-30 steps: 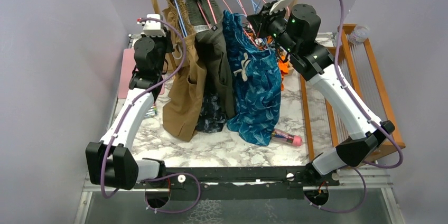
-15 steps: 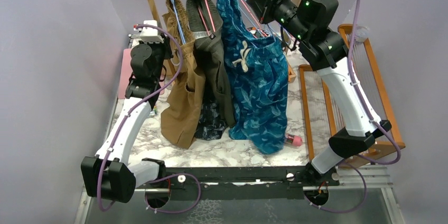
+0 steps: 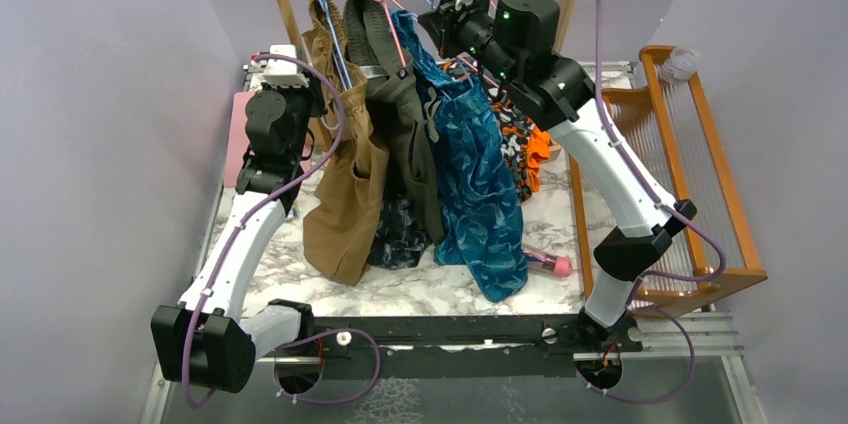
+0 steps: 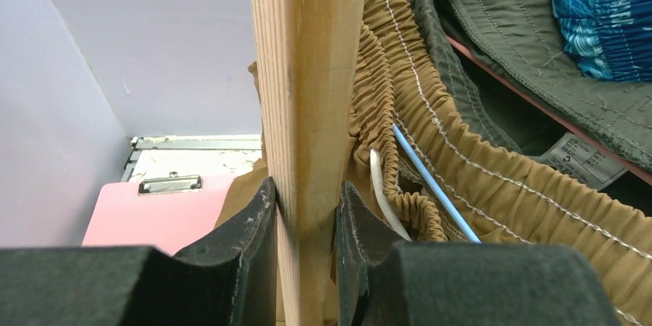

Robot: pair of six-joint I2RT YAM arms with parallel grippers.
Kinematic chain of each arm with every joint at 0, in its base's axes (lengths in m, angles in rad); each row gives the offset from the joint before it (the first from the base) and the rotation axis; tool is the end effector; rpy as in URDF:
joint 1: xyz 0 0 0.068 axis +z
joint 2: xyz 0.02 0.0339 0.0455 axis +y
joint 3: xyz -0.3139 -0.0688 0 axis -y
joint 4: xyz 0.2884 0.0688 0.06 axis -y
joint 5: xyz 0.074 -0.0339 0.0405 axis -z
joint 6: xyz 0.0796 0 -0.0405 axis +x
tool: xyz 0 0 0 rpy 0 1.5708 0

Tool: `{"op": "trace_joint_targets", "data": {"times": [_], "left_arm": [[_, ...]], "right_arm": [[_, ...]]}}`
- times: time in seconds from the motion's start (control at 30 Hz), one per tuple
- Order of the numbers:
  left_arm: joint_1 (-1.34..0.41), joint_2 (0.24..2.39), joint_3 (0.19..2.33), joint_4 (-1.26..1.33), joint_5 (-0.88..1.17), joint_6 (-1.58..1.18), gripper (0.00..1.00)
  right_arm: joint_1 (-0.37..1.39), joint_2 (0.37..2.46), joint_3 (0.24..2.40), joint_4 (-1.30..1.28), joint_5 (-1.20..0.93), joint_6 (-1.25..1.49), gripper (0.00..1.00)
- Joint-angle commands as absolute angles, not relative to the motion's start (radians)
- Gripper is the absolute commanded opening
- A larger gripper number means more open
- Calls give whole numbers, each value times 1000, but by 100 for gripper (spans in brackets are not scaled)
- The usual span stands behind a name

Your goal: Place the shorts on the hanger

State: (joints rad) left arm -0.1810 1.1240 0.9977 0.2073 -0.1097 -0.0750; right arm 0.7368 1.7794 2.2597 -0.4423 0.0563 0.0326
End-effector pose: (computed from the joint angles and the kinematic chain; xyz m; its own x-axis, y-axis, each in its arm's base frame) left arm 0.3268 -0.0509 0.4322 0.0740 -0.0893 -0.9933 0.0774 0.9935 -0.0835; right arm 0.3484 0.3101 0.6129 0.0076 0.0508 -0.9987 -0.6298 0.7760 0.0347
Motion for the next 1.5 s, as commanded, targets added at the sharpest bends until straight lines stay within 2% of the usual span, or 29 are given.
{"op": "trace_joint_targets", "data": {"times": [0.0, 0.97, 1.47], "left_arm": [[-207, 1091, 977, 159, 16, -226, 0], [-218, 1095, 972, 161, 24, -232, 0], [-227, 1088, 945, 164, 10, -223, 0]], "right_arm": [[747, 1762, 2278, -328, 144, 7, 1], [746, 1948, 2441, -78, 217, -37, 1], [738, 2016, 2461, -83, 237, -42, 1]]}}
